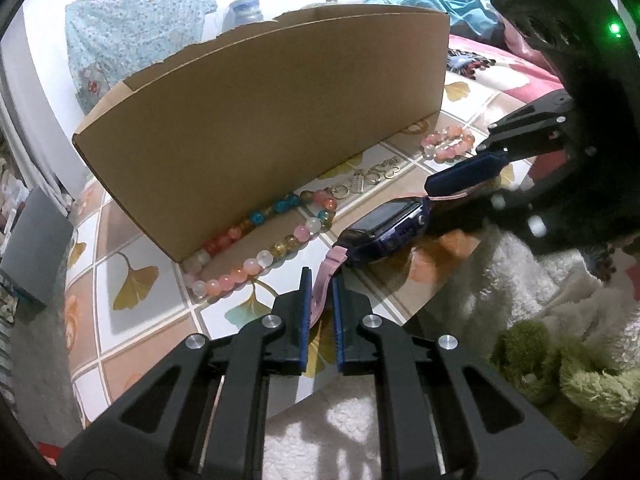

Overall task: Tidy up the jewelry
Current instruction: 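Lift the watch with the left tool while the right tool grasps its other strap, then carry the watch over the cardboard box with both tools and release it inside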

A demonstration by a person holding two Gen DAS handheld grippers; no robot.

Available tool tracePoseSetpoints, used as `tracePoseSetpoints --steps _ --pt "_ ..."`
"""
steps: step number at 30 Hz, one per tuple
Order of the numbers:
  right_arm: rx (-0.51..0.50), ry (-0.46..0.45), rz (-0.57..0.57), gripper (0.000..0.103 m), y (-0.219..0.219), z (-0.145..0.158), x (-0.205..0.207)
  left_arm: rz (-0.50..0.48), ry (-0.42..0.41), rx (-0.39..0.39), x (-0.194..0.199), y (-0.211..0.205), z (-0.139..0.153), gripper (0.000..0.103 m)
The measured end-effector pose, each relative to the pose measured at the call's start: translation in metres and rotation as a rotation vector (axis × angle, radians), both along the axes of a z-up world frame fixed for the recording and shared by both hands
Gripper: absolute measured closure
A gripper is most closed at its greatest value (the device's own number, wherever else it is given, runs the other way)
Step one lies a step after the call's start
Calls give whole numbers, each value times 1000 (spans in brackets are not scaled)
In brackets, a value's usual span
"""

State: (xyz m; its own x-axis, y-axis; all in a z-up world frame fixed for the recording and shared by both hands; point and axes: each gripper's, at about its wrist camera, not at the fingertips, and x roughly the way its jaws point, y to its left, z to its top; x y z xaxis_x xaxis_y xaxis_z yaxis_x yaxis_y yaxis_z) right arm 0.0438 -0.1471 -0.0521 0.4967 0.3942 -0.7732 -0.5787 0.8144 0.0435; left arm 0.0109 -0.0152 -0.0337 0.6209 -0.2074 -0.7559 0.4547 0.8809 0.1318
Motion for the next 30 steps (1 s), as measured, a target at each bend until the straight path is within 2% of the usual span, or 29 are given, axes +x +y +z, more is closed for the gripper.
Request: tracePoseSetpoints --steps 3,7,9,13,17,20,22,24,27,30 --pt "53 2 -30 96 -11 7 0 -1 -18 -18 -3 0 7 99" --pt "53 -40 -49 98 -13 24 -12 -7 -61 -32 -9 -1 31 100" --pt "75 -62 -66 98 -16 42 -18 -8 -111 -63 -11 2 52 100" --pt "161 -111 -73 98 -21 96 -21 -22 -196 -99 -8 7 102 100" --pt "219 -115 -54 98 -26 140 5 -18 -249 -104 17 12 146 100" --pt "244 -48 -48 98 -24 160 54 7 -195 -108 63 15 164 101" --pt "258 51 -42 98 -25 162 95 27 -153 -82 92 15 163 101" --pt "245 137 -43 98 -20 158 131 53 -50 -63 133 17 154 101" --pt "208 289 -50 98 -15 136 188 89 100 -45 186 21 134 101" --pt "157 374 -70 98 -7 118 224 110 190 14 226 20 112 101"
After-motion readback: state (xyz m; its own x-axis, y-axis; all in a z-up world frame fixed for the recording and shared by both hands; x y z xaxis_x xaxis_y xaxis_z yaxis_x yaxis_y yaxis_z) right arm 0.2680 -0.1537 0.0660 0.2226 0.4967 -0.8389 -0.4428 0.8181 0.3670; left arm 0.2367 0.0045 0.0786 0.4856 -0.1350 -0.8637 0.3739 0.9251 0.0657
